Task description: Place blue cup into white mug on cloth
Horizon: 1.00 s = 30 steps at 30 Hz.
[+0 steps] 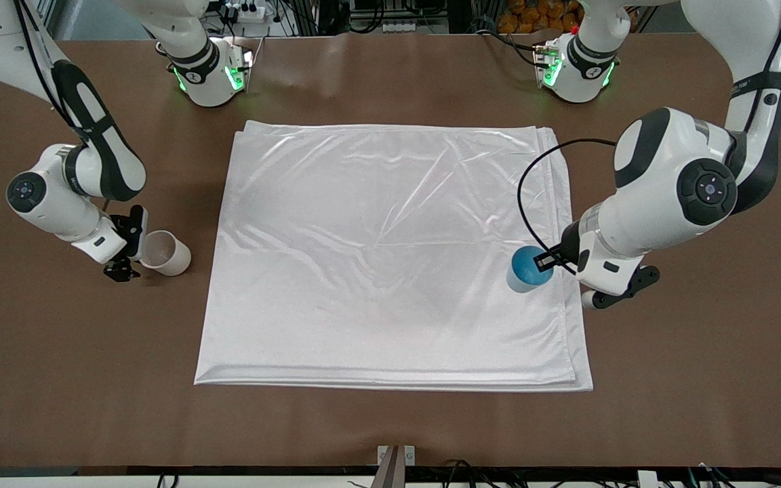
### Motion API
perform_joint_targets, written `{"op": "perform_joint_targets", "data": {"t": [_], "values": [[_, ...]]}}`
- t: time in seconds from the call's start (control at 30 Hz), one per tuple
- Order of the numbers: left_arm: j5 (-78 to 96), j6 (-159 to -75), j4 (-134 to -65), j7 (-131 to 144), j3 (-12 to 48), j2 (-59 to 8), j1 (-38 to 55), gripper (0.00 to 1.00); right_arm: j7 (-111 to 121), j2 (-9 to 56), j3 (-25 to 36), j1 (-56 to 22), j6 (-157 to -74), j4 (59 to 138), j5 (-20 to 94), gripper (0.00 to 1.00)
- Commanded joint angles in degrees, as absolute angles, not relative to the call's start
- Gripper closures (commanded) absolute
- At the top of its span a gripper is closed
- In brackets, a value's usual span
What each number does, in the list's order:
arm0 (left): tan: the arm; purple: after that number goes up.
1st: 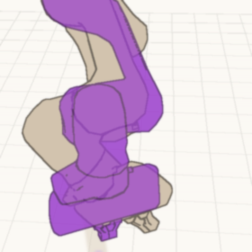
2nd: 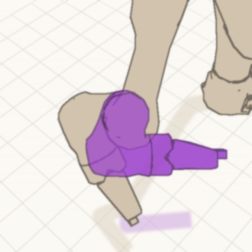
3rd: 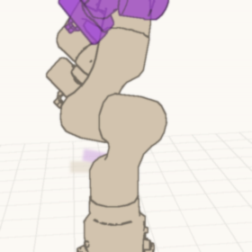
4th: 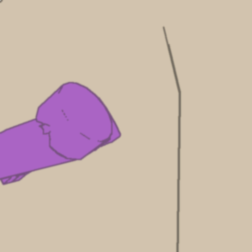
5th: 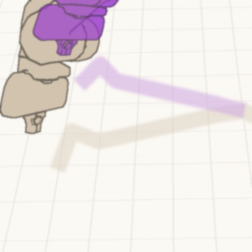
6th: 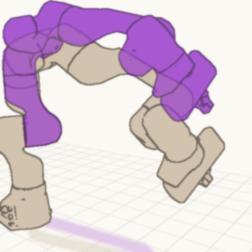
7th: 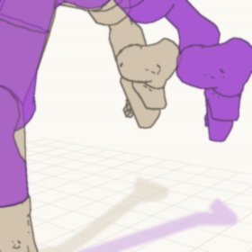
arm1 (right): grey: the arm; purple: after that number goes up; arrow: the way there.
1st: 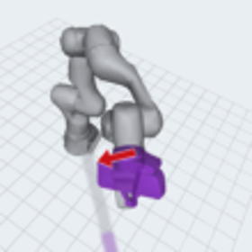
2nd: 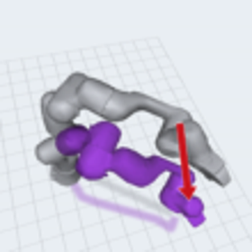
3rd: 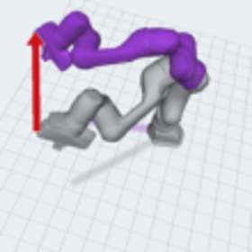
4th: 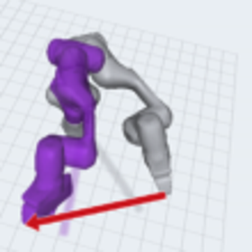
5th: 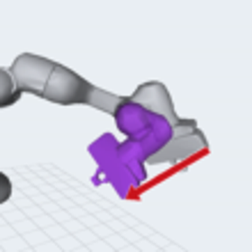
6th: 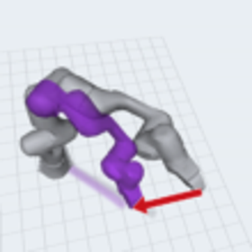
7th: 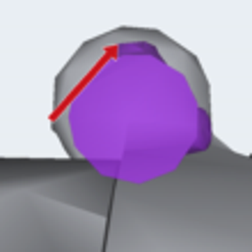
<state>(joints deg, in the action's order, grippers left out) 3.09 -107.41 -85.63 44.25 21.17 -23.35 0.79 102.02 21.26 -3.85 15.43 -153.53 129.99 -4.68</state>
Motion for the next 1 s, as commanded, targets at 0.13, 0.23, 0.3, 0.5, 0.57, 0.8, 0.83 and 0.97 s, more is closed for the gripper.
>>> {"op": "perform_joint_targets", "data": {"t": [0.13, 0.23, 0.3, 0.5, 0.57, 0.8, 0.83, 0.97], "values": [[4.13, -106.35, -84.90, 47.90, 22.94, -22.76, 0.62, 1.00, 102.92, 20.83, -4.39, 15.91, -154.86, 131.04, -5.27, 0.70], [4.13, -106.43, -84.55, 48.69, 23.29, -22.76, 0.62, 1.00, 103.27, 20.83, -4.39, 16.00, -154.86, 130.96, -5.27, 0.93], [4.13, -106.43, -84.55, 49.22, 23.38, -22.76, 0.70, 1.00, 103.53, 20.74, -4.39, 16.17, -154.86, 130.96, -5.27, 1.00], [4.13, -106.35, -84.55, 49.83, 23.55, -22.76, 0.62, 1.00, 103.71, 19.25, -4.39, 16.43, -154.78, 130.78, -5.27, 1.00], [4.13, -106.35, -84.55, 49.83, 23.73, -22.76, 0.62, 1.00, 103.80, 18.20, -4.39, 16.70, -154.34, 130.52, -5.27, 1.00], [4.13, -106.35, -84.55, 50.45, 23.91, -22.76, 0.70, 1.00, 103.62, 14.86, -4.48, 16.26, -152.59, 129.73, -4.92, 1.00], [4.13, -106.35, -84.55, 50.62, 24.08, -22.76, 0.70, 1.00, 103.54, 14.85, -4.66, 16.26, -151.62, 129.20, -4.83, 1.00], [4.04, -106.35, -84.55, 50.80, 24.26, -22.76, 0.70, 1.00, 103.18, 14.68, -6.15, 15.73, -147.05, 126.39, -3.52, 1.00]]}}
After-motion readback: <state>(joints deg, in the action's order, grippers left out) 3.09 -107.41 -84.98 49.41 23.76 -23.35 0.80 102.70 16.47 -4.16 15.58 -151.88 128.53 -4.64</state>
